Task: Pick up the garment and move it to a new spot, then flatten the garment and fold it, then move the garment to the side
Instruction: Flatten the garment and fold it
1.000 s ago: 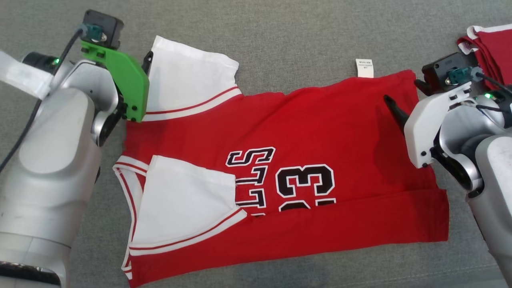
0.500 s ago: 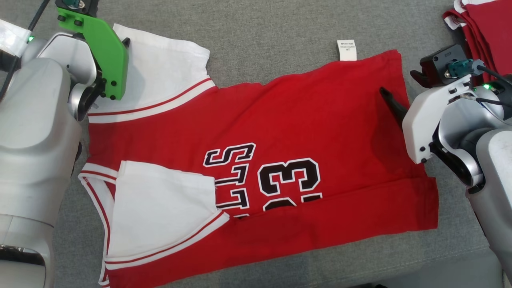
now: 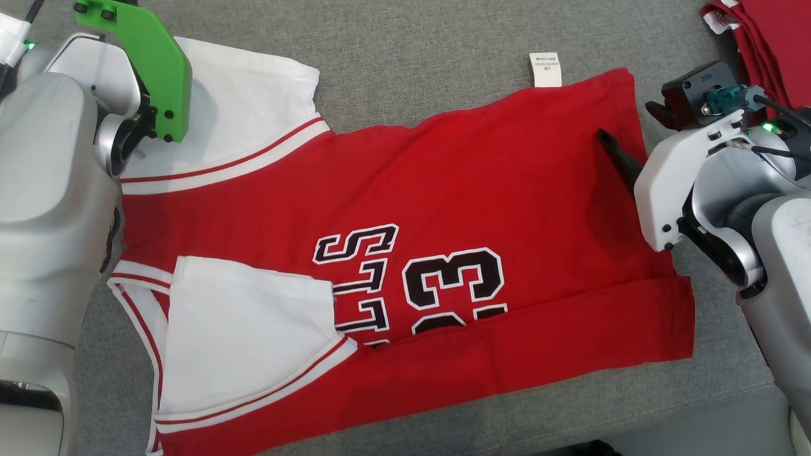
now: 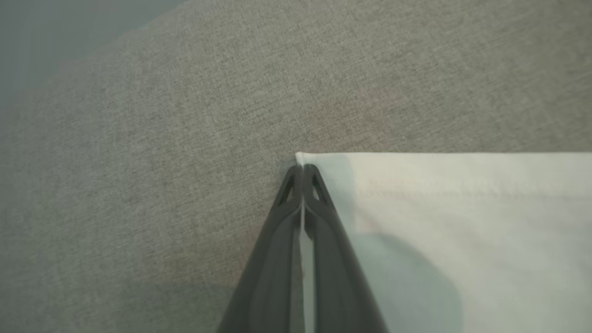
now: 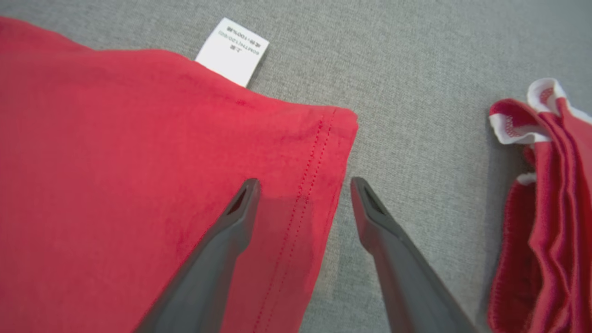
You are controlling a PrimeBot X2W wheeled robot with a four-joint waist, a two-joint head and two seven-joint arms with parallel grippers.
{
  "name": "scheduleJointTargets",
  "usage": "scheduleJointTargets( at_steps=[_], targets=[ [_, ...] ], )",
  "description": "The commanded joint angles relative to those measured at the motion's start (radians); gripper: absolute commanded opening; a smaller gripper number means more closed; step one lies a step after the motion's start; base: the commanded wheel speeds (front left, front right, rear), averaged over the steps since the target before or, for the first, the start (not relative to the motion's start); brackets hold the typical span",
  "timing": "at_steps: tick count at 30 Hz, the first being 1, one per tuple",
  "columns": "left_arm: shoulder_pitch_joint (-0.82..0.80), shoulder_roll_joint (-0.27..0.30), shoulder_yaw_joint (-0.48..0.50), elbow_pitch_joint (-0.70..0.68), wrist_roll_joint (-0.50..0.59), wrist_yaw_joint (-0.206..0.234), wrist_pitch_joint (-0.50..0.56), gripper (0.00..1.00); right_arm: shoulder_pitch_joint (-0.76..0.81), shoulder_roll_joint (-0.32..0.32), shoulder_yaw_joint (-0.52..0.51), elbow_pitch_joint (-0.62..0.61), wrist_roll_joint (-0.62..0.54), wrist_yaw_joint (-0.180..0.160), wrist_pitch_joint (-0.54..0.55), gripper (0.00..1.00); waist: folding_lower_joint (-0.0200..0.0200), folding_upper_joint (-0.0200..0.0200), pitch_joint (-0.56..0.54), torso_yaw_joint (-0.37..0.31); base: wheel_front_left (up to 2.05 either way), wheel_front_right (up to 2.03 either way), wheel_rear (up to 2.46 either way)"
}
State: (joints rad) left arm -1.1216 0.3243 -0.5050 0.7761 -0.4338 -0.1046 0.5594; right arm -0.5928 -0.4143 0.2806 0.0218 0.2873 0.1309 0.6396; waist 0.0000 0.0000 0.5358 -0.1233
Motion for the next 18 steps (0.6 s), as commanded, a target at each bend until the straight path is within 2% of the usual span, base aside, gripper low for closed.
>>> scheduleJointTargets(
  at_steps=[1,8,13,18],
  targets=[
    [-0.003,0.001,0.0,0.002,-0.007,0.0,0.007,0.0,-0.014,-0.002,0.001,0.002,0.005,0.0,-0.002,1.0,0.0,0.0,0.012,0.0,0.0,0.0,0.0],
    [0.016,-0.019,0.016,-0.019,-0.05,-0.002,-0.006,0.0,-0.012,-0.003,-0.036,-0.003,-0.003,0.0,-0.009,1.0,0.0,0.0,0.017,0.012,0.0,0.0,0.0],
    [0.025,-0.013,0.033,-0.041,-0.09,-0.009,0.0,0.0,0.022,0.006,-0.075,-0.017,-0.008,0.0,0.017,1.0,0.0,0.0,0.011,0.019,0.0,0.0,0.0],
    [0.032,0.007,0.047,-0.079,-0.124,-0.015,0.006,0.0,0.054,0.026,-0.163,-0.047,-0.055,0.0,0.071,1.0,0.0,0.0,0.01,0.029,0.0,0.0,0.0]
  ],
)
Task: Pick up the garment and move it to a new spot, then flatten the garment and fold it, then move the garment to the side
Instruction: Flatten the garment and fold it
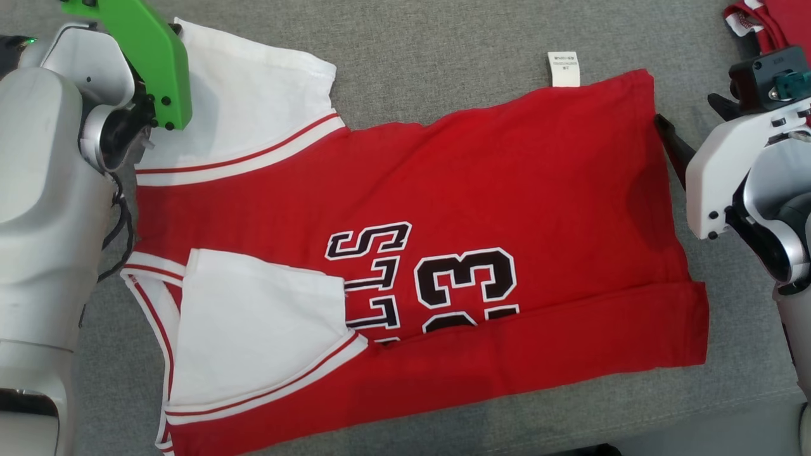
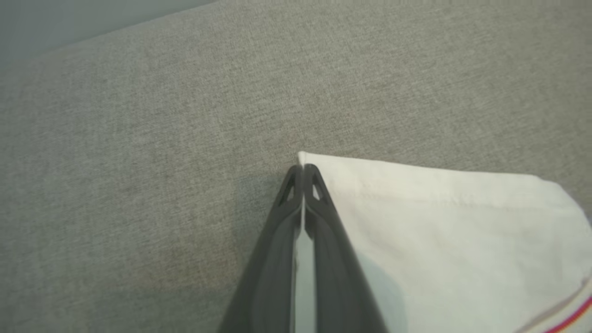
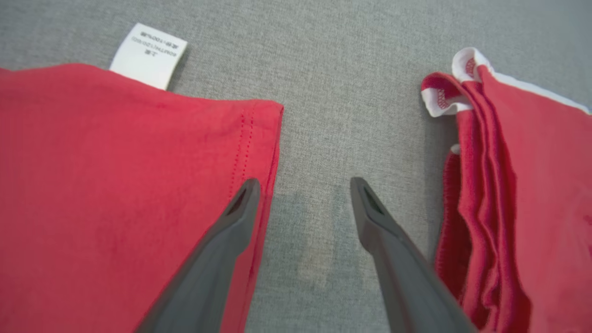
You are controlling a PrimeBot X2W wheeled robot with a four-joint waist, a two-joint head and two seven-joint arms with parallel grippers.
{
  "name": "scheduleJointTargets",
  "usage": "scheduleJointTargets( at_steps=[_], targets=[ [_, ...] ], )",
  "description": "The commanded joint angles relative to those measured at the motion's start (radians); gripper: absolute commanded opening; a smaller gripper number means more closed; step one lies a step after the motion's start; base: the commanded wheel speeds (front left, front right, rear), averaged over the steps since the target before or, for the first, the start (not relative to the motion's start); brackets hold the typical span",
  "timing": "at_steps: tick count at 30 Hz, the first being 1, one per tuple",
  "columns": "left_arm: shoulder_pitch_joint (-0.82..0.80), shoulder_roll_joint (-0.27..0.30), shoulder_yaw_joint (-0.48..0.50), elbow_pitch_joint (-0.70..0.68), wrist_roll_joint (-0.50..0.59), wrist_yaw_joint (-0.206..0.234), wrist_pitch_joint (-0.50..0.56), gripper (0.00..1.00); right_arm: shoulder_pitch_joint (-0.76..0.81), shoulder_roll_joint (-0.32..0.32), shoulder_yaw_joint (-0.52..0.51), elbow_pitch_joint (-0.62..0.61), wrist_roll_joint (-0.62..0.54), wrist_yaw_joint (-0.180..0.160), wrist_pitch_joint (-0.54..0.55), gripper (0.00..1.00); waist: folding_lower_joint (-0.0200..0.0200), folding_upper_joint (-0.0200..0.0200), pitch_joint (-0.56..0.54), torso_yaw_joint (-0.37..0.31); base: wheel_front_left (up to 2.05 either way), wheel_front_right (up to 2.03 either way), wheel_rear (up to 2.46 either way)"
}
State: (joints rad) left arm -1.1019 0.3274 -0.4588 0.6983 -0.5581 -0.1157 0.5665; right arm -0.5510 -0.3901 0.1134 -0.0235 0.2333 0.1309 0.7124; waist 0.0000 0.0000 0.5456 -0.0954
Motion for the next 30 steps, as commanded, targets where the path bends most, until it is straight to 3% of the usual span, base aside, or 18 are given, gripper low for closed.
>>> scheduleJointTargets(
  at_steps=[1,7,22,30],
  targets=[
    [0.015,0.007,0.004,-0.009,-0.009,-0.006,0.002,0.0,0.016,0.006,-0.01,-0.008,-0.01,0.0,0.009,1.0,0.0,0.0,0.001,0.003,0.0,0.0,0.0],
    [0.023,0.032,0.005,-0.057,-0.025,-0.003,0.021,0.0,-0.026,0.018,-0.02,-0.032,-0.022,0.0,0.036,1.0,0.0,0.0,0.014,0.013,0.0,0.0,0.0],
    [0.016,0.025,-0.011,-0.129,-0.034,0.012,0.039,0.0,-0.212,-0.012,0.045,0.083,-0.008,0.0,0.161,1.0,0.0,0.0,0.044,0.04,0.0,0.0,0.0],
    [0.021,0.025,-0.015,-0.14,-0.042,0.015,0.039,0.0,-0.181,-0.032,0.059,0.071,0.034,0.0,0.214,1.0,0.0,0.0,0.047,0.054,0.0,0.0,0.0]
  ],
)
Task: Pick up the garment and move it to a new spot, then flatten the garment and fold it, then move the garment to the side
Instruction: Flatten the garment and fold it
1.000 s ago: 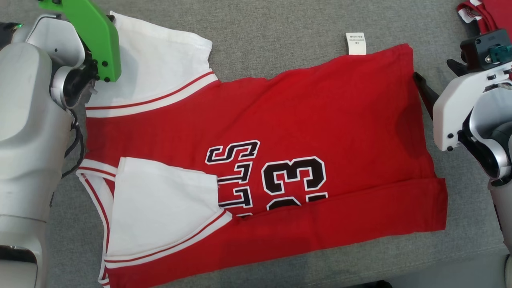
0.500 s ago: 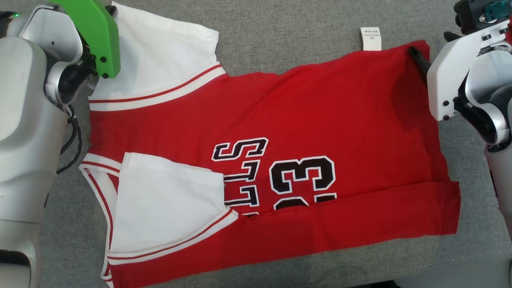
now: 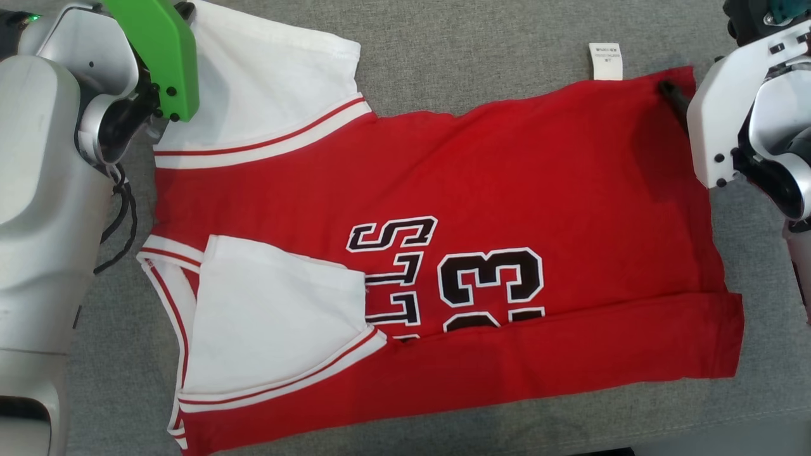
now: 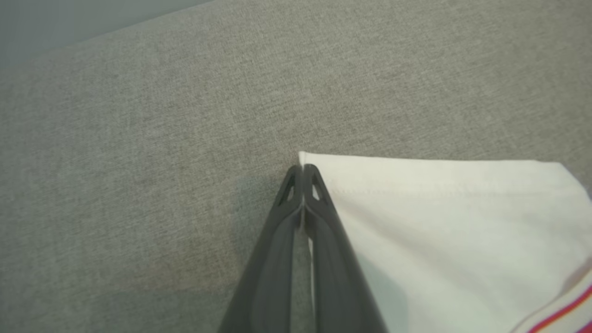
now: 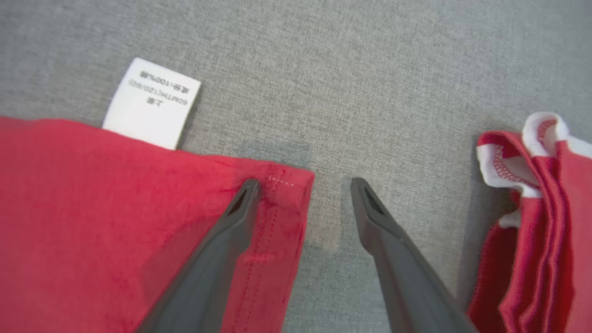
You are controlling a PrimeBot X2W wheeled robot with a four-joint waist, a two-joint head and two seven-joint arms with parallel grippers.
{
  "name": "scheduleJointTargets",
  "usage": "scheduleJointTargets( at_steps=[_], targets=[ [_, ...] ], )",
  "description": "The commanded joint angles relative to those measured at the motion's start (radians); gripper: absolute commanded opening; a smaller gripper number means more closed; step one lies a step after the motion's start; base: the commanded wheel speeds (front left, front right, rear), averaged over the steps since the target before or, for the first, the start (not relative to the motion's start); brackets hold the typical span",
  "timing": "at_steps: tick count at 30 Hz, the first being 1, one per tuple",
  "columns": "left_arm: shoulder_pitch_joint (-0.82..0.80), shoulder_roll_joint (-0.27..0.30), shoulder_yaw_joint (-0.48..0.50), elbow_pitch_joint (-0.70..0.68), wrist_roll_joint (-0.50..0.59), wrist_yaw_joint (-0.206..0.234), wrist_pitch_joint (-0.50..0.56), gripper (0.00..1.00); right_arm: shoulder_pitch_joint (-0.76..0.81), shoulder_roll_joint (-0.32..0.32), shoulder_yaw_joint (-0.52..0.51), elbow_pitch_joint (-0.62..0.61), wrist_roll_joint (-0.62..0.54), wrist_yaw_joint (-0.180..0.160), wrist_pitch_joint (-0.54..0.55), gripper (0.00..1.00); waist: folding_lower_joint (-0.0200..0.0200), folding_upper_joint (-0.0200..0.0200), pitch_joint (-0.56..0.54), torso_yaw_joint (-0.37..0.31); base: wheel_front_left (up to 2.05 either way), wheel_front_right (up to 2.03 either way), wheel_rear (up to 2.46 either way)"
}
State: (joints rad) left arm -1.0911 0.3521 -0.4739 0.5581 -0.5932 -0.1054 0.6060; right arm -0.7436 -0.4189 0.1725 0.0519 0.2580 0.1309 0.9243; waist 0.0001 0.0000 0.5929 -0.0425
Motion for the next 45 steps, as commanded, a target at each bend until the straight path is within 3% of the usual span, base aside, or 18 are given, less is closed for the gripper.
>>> scheduleJointTargets(
  at_steps=[1,10,20,21,22,24,25,36,45],
  targets=[
    [0.012,0.001,0.0,-0.002,-0.007,0.005,0.0,0.0,0.018,-0.005,0.0,-0.013,0.012,0.0,0.005,1.0,-0.0001,0.0,0.0,0.001,0.0,0.0,0.0],
    [0.017,0.007,-0.003,-0.015,-0.013,0.01,0.002,0.0,0.053,-0.029,-0.015,-0.075,0.001,0.0,0.0,1.0,-0.0001,0.0,-0.001,0.005,0.0,0.0,0.0],
    [0.009,0.011,-0.006,-0.03,-0.018,0.016,-0.007,0.0,0.011,-0.047,0.052,-0.005,0.03,0.0,-0.017,1.0,-0.0001,0.0,0.016,0.021,0.0,0.0,0.0],
    [0.009,0.011,-0.005,-0.03,-0.02,0.016,-0.008,0.0,0.01,-0.048,0.058,0.005,0.034,0.0,-0.019,0.96,-0.0001,0.0,0.017,0.022,0.0,0.0,0.0],
    [0.009,0.012,-0.004,-0.03,-0.021,0.016,-0.009,0.0,0.011,-0.046,0.06,0.016,0.04,0.0,-0.02,0.5,-0.0001,0.0,0.017,0.023,0.0,0.0,0.0],
    [0.009,0.014,-0.004,-0.028,-0.024,0.015,-0.008,0.0,0.016,-0.046,0.066,0.034,0.052,0.0,-0.014,0.09,-0.0001,0.0,0.016,0.023,0.0,0.0,0.0],
    [0.011,0.013,-0.002,-0.027,-0.028,0.015,-0.011,0.0,0.018,-0.049,0.068,0.039,0.057,0.0,-0.014,0.0,-0.0001,0.0,0.015,0.022,0.0,0.0,0.0],
    [0.064,0.021,0.047,-0.088,-0.127,-0.01,-0.093,0.0,0.058,-0.069,0.042,0.011,0.068,-0.001,-0.091,0.0,-0.0001,0.0,-0.036,0.029,0.0,0.0,0.0],
    [0.164,0.079,0.088,-0.2,-0.206,-0.022,-0.156,0.0,0.121,-0.066,0.008,-0.014,0.037,-0.001,-0.214,0.0,-0.0001,0.0,-0.109,0.053,0.0,0.0,0.0]
  ],
)
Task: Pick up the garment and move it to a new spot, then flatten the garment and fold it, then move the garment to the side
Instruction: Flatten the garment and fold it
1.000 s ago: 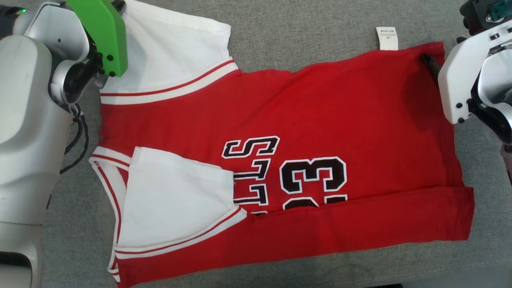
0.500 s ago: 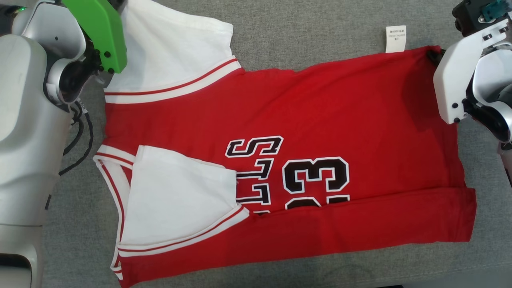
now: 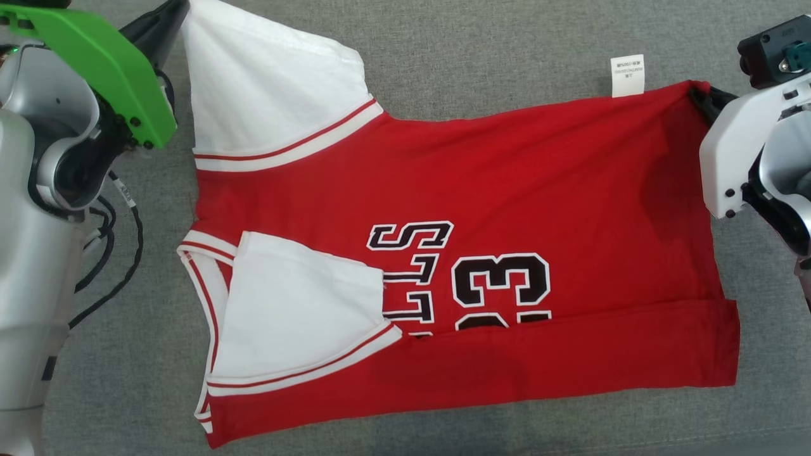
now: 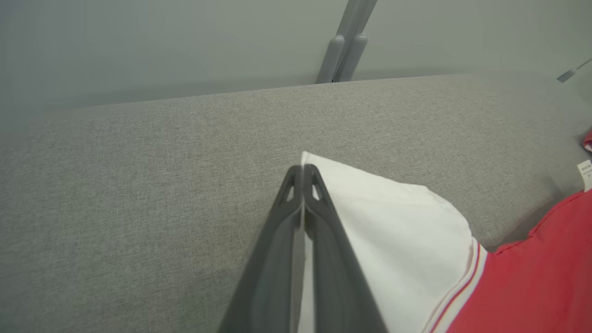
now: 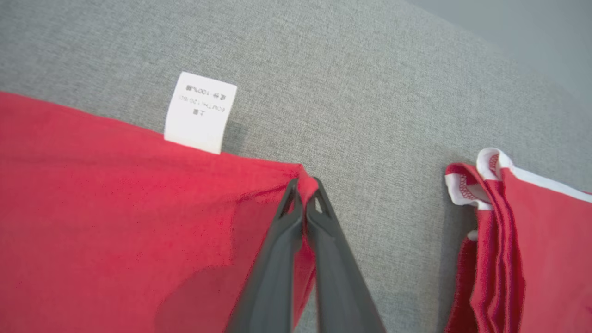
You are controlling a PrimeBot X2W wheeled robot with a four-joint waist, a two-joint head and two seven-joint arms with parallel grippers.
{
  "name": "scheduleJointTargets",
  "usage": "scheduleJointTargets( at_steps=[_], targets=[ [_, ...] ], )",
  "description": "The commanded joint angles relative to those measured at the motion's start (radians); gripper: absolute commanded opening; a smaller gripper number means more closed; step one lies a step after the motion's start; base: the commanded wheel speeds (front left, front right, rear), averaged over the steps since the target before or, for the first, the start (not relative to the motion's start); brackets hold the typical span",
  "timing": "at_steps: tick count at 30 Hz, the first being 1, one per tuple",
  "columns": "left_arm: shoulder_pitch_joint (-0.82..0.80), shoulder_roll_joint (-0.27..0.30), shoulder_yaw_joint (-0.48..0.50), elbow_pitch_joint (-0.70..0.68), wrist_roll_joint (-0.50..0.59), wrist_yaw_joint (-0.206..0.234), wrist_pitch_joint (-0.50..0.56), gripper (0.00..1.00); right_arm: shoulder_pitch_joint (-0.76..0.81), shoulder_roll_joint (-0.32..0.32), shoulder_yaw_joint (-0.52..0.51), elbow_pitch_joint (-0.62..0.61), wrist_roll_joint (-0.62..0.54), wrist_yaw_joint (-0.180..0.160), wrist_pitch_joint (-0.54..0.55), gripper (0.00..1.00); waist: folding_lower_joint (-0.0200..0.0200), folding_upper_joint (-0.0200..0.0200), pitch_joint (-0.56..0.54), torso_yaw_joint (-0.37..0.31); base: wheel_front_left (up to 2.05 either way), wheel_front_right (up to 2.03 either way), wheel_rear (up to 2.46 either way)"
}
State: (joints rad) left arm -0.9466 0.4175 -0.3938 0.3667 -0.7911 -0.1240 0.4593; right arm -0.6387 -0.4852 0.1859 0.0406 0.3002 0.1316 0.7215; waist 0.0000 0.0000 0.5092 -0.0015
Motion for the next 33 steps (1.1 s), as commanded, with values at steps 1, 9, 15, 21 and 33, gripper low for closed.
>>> scheduleJointTargets(
  at_steps=[1,9,15,21,33],
  targets=[
    [0.035,0.022,0.012,-0.023,-0.015,-0.004,-0.015,0.0,0.029,0.001,-0.007,-0.001,-0.005,-0.002,-0.018,0.0,0.0,0.0,-0.034,0.014,0.0,0.0,0.0],
    [0.178,0.065,0.043,-0.153,-0.078,-0.005,-0.05,0.0,0.116,-0.028,0.001,-0.032,-0.002,-0.002,-0.056,0.0,0.0,0.0,-0.106,0.026,0.0,0.0,0.0],
    [0.382,0.104,0.067,-0.318,-0.125,0.026,-0.06,0.0,0.197,-0.085,0.04,-0.079,0.005,-0.002,-0.068,0.0,0.0,0.0,-0.165,0.034,0.0,0.0,0.0],
    [0.623,0.127,0.091,-0.487,-0.155,0.098,-0.088,0.0,0.246,-0.175,0.122,-0.116,0.0,-0.002,-0.088,0.0,0.0,0.0,-0.211,0.046,0.0,0.0,0.0],
    [0.923,0.098,0.066,-0.659,-0.181,0.176,-0.131,0.0,0.282,-0.324,0.253,-0.126,0.047,-0.002,-0.063,0.0,0.0,0.0,-0.25,0.103,0.0,0.0,0.0]
  ],
)
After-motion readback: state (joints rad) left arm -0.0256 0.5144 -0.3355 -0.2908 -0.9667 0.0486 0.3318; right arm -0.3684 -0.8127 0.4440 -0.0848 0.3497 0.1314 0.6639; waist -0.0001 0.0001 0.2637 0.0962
